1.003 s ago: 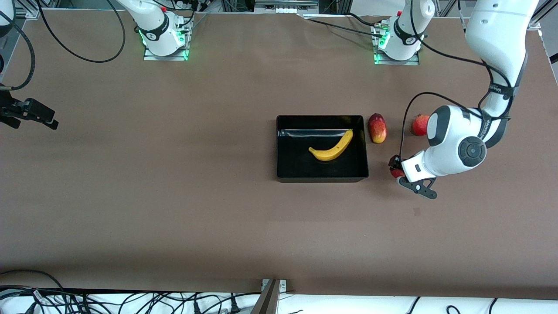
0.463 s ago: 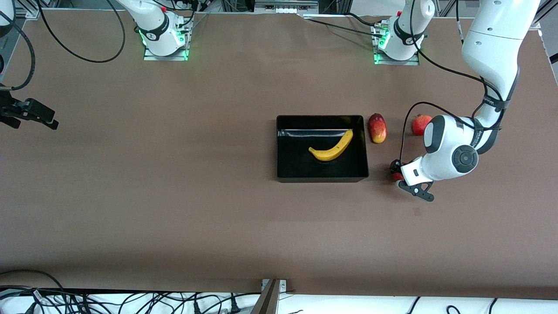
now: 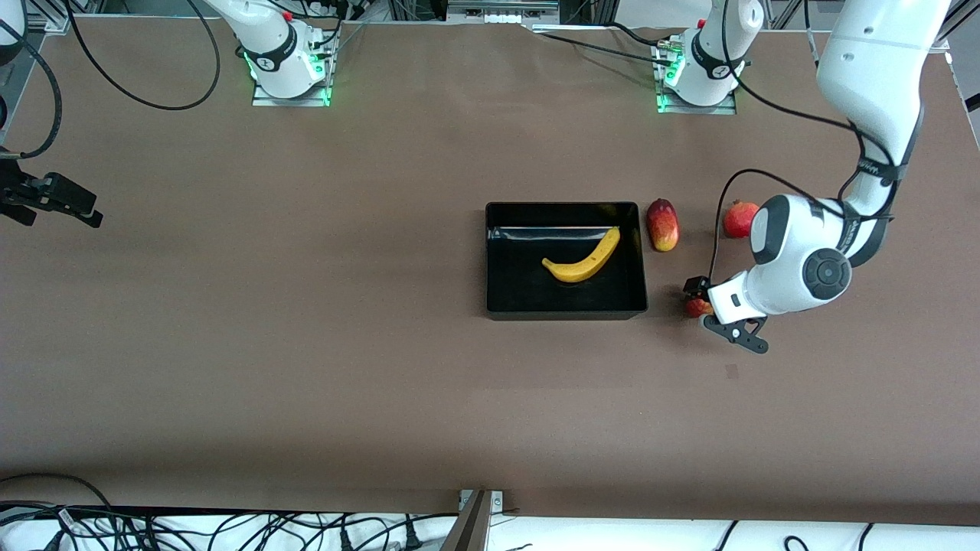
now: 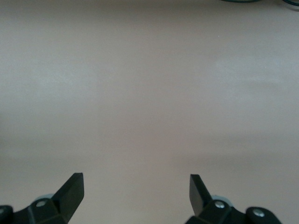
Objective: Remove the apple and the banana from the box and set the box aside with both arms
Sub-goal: 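Lower the apple onto the table beside the tray, open the left gripper, then move the left gripper into the tray and grasp the yellow banana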
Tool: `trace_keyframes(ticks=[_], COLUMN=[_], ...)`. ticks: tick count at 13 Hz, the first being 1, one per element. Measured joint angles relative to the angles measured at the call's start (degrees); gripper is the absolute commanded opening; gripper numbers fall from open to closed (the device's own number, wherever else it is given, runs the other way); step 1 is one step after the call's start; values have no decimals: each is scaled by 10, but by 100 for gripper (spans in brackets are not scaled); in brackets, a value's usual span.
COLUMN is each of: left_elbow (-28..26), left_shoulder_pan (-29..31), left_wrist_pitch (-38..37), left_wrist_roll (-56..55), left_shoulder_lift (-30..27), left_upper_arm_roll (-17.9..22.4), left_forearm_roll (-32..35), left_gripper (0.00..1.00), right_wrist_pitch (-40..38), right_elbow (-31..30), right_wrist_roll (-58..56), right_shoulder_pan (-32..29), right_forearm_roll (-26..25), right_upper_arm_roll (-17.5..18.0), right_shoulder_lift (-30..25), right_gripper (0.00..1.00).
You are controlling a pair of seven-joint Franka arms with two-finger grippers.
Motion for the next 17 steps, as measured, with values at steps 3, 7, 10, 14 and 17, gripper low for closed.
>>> trace_keyframes(ticks=[3, 7, 10, 14, 17], left_elbow=[-21, -62, -100, -124, -124], left_shoulder_pan=[-62, -164, -201, -229, -229], left_wrist_pitch=[-52, -53, 27, 132, 155], left_wrist_roll=[-41, -114, -120, -120, -119], left_shoulder_lift=[-91, -129, -96, -30, -5], left_upper_arm_roll=[-4, -6, -8, -9, -8], left_forearm_roll=[0, 0, 0, 0, 0], left_gripper=[100, 100, 100, 100, 100], right_wrist_pitch=[0, 0, 0, 0, 0], right_elbow=[0, 0, 0, 0, 0], right_wrist_roll=[0, 0, 0, 0, 0], right_shoulder_pan=[0, 0, 0, 0, 0], right_forearm_roll=[0, 0, 0, 0, 0], right_upper_arm_roll=[0, 0, 0, 0, 0], right_shoulder_lift=[0, 0, 0, 0, 0], right_gripper=[100, 100, 100, 100, 100])
